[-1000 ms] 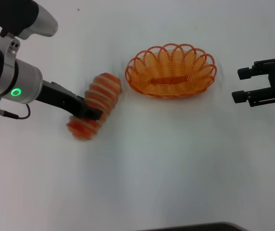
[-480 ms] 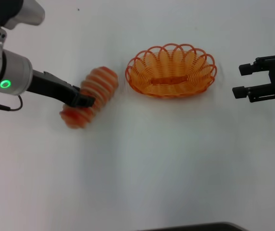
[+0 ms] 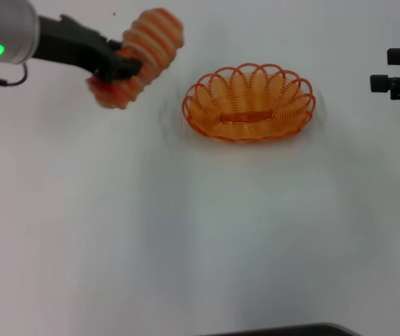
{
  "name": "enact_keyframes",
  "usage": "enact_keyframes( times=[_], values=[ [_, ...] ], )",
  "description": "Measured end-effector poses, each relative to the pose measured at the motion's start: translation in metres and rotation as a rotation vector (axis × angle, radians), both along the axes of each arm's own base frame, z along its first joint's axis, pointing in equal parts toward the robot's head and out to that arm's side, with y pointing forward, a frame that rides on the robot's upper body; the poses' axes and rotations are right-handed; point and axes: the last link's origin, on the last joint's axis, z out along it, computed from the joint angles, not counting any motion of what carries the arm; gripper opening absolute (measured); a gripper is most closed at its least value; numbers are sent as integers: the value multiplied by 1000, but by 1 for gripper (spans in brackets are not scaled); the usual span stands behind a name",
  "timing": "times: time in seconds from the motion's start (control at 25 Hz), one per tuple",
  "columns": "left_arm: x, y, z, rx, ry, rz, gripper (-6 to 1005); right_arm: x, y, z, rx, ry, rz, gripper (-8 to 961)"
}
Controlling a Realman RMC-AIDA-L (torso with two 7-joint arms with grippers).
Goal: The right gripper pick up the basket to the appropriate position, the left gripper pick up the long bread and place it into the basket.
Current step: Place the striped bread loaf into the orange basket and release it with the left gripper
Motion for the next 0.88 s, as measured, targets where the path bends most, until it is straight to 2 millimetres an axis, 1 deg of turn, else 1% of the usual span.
enact_keyframes(
  times=[0.04,0.12,0.16,0.2,0.32,0.4,0.48,0.64,0.72,0.84,0.88],
  values=[
    [16,3,-6,-26,-5,-75,401,0,-1,1,4,7,0,764],
    [29,5,-16,-70,-10,-131,384,0,-2,3,12,18,-2,764],
    [36,6,-24,-105,-9,-164,376,1,-2,3,15,20,-5,764],
    [39,6,-29,-125,-5,-185,367,1,-2,4,17,22,-7,764],
    [50,5,-54,-226,4,-256,342,1,-3,4,16,26,-7,765],
    [54,5,-71,-271,13,-265,326,0,-4,3,3,27,-1,765],
    [54,9,-87,-295,31,-243,313,-2,-7,0,-29,25,16,765],
    [50,14,-99,-289,42,-216,293,-10,-12,-8,-133,15,61,765],
    [50,14,-100,-281,29,-217,284,-12,-12,-11,-159,8,69,765],
    [53,13,-95,-271,-11,-221,269,-12,-12,-15,-177,-3,70,765],
    [53,12,-93,-267,-25,-223,302,-12,-12,-16,-182,-9,70,765]
  ],
)
